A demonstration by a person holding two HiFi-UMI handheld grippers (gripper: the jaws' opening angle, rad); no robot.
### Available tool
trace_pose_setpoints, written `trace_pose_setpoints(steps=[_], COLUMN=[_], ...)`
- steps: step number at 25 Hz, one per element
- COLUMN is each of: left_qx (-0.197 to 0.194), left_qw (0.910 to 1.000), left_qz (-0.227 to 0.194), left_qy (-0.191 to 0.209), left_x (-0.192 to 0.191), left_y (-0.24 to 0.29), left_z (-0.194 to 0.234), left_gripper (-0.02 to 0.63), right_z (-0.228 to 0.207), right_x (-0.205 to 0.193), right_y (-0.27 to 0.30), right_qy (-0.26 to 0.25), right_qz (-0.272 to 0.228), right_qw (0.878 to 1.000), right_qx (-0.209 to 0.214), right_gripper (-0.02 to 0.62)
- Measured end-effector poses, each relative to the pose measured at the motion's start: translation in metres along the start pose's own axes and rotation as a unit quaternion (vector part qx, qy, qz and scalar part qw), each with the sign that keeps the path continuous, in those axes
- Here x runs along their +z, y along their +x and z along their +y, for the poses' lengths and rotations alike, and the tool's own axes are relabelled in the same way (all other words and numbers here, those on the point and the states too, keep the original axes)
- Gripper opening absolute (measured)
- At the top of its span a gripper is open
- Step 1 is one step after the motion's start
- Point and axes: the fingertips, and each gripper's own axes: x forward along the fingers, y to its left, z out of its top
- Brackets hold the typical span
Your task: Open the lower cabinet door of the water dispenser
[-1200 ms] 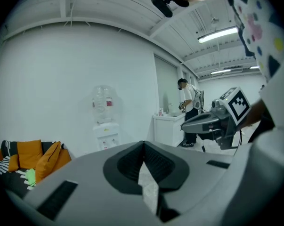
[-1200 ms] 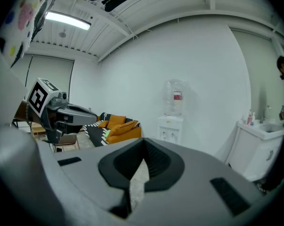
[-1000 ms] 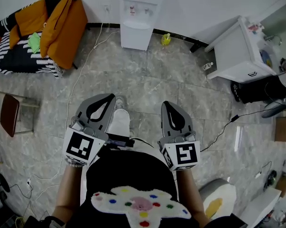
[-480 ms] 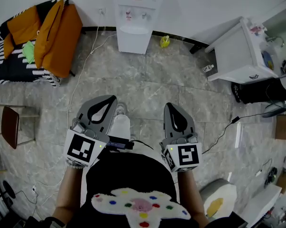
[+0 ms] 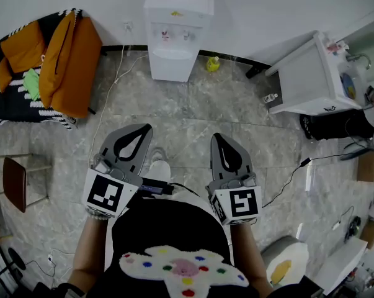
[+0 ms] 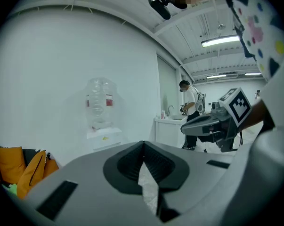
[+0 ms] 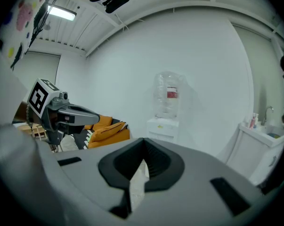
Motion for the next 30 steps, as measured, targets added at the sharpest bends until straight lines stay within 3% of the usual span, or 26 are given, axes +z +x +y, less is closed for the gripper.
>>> trace_pose_setpoints(steps=[5, 10, 19, 30], left_qx=[-0.013, -0.022, -0.027, -0.015], left_qw=[0.9999, 0.9996, 0.9993, 0.9995], left_qz=[-0.007, -0.014, -0.023, -0.024], left_qy=[0.007, 0.01, 0.014, 0.012], left_x=[0.009, 0.016, 0.015, 0.012], left_y=[0.02, 0.034, 0.047, 0.048], left_z=[0.033, 0.06, 0.087, 0.107], left_gripper=[0.012, 0.012, 0.012, 0.012], right_z=[-0.006, -0.007, -0.007, 0.005], right_x=[0.027, 0.044, 0.044, 0.056], right_y=[0.034, 0.058, 0.085, 0.107], right_qy=[0.031, 0.02, 0.008, -0.001], right_qz=[-0.036, -0.042, -0.024, -0.041], right_qw=[0.999, 0.999, 0.999, 0.999], right_qx=[-0.018, -0.027, -0.037, -0.015], right_gripper=[0.003, 0.003, 0.003, 0.003])
